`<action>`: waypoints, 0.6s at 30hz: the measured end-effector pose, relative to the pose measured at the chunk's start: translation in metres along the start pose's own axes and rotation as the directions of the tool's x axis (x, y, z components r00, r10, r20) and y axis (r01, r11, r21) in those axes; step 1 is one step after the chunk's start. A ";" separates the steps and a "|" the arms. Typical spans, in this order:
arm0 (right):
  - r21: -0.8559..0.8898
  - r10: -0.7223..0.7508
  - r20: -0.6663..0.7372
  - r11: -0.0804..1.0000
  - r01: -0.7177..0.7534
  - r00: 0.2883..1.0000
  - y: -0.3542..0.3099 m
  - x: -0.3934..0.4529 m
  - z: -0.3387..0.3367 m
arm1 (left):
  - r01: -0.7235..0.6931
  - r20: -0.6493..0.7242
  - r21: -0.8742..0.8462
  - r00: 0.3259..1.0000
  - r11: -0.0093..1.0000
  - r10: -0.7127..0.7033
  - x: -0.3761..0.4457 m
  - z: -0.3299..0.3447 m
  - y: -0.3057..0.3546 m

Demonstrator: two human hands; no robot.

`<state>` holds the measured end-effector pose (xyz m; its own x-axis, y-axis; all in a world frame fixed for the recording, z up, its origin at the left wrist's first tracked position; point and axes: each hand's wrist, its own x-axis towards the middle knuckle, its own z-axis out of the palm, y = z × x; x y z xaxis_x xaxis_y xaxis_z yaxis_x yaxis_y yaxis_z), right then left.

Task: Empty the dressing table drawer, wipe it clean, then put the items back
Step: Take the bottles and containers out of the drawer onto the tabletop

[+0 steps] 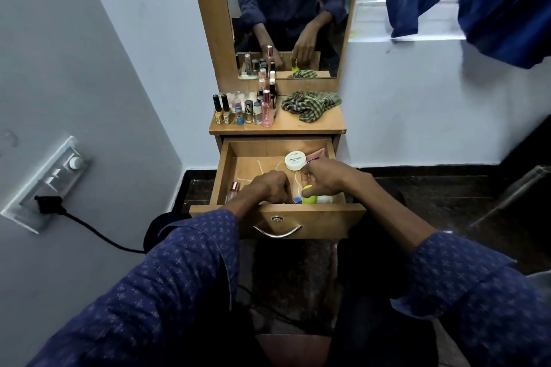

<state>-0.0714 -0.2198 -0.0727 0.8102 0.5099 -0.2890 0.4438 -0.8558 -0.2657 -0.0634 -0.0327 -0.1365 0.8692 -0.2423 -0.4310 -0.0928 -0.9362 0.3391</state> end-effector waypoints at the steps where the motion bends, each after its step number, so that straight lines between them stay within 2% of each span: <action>1: 0.026 0.001 0.004 1.000 -0.001 1.000 0.000 0.001 0.002 | 0.004 -0.001 -0.009 1.000 1.000 -0.004 0.000 0.000 0.000; 4: 0.063 -0.003 0.021 0.998 0.002 1.000 -0.003 0.002 0.008 | -0.008 -0.014 -0.011 1.000 1.000 0.007 -0.001 0.003 0.000; 11: 0.031 0.016 0.054 0.999 -0.018 0.998 0.000 0.006 0.017 | -0.033 -0.006 -0.103 0.999 0.994 0.032 -0.001 0.007 -0.004; 14: 0.067 0.008 0.005 0.998 -0.008 1.000 -0.001 0.006 0.015 | -0.073 -0.033 -0.174 0.997 0.982 0.069 -0.004 0.006 -0.003; 18: 0.090 -0.033 -0.115 0.995 0.044 0.993 -0.001 0.006 0.004 | -0.170 -0.163 -0.250 0.978 0.953 0.132 -0.013 -0.011 -0.010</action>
<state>-0.0686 -0.2154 -0.0778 0.8336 0.5247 -0.1726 0.4427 -0.8215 -0.3594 -0.0681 -0.0172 -0.1253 0.9169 -0.3186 -0.2406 -0.1147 -0.7875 0.6055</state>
